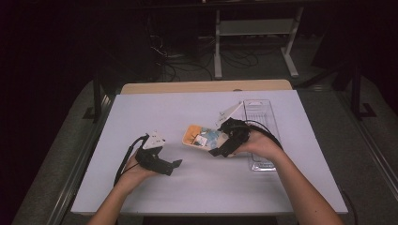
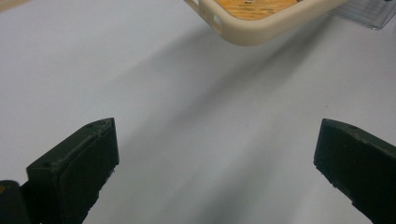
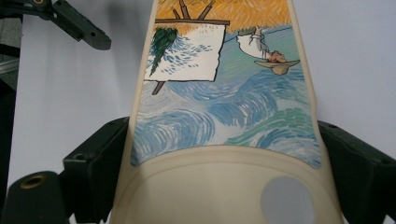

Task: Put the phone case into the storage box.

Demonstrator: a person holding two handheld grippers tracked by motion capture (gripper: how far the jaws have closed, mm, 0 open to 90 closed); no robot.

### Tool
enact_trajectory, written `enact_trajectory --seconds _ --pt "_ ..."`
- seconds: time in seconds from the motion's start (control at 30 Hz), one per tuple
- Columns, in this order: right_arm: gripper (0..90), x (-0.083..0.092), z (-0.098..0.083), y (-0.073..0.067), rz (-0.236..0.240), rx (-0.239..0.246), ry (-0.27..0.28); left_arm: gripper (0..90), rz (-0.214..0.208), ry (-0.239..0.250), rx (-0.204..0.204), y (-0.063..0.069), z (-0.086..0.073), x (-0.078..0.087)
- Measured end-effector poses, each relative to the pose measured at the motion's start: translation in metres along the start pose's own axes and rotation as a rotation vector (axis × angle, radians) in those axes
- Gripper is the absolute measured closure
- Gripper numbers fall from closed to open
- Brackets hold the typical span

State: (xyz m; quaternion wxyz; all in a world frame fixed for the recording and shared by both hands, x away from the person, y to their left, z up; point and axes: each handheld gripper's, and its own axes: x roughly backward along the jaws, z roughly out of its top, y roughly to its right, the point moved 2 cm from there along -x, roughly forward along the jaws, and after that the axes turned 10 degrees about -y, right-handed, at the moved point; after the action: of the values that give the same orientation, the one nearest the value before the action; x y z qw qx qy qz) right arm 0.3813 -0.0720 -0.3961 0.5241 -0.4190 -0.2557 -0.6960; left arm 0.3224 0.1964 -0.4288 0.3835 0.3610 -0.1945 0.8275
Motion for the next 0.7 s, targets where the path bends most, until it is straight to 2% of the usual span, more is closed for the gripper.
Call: enact_trajectory --seconds 0.17,0.23,0.27,0.43,0.53,0.6,0.67,0.7 --pt "10.3 0.0 0.0 0.0 -0.004 0.003 0.002 0.0 0.046 0.021 -0.035 0.006 0.001 0.001" --pt "10.3 0.0 0.0 0.001 -0.005 0.003 0.005 0.0 0.069 0.026 -0.06 0.007 0.001 0.001" --pt "10.3 0.0 0.0 0.001 -0.005 0.001 0.004 0.0 0.085 0.023 -0.09 0.006 0.001 0.002" --pt "10.3 0.0 0.0 0.0 -0.004 0.004 0.002 0.0 0.128 0.015 -0.137 0.009 0.001 0.002" --pt "10.3 0.0 0.0 0.0 -0.007 0.001 0.001 0.0 0.156 0.026 -0.162 0.012 0.002 0.001" --pt "10.4 0.0 0.0 0.0 -0.01 0.001 0.001 0.0 0.181 0.019 -0.195 0.011 0.002 0.002" --pt "10.3 0.0 0.0 0.0 -0.01 -0.003 0.001 0.0 0.192 0.011 -0.203 0.012 0.002 0.003" --pt "10.4 0.001 -0.001 -0.001 -0.002 -0.027 -0.009 0.0 0.196 0.015 -0.207 0.012 0.002 0.002"
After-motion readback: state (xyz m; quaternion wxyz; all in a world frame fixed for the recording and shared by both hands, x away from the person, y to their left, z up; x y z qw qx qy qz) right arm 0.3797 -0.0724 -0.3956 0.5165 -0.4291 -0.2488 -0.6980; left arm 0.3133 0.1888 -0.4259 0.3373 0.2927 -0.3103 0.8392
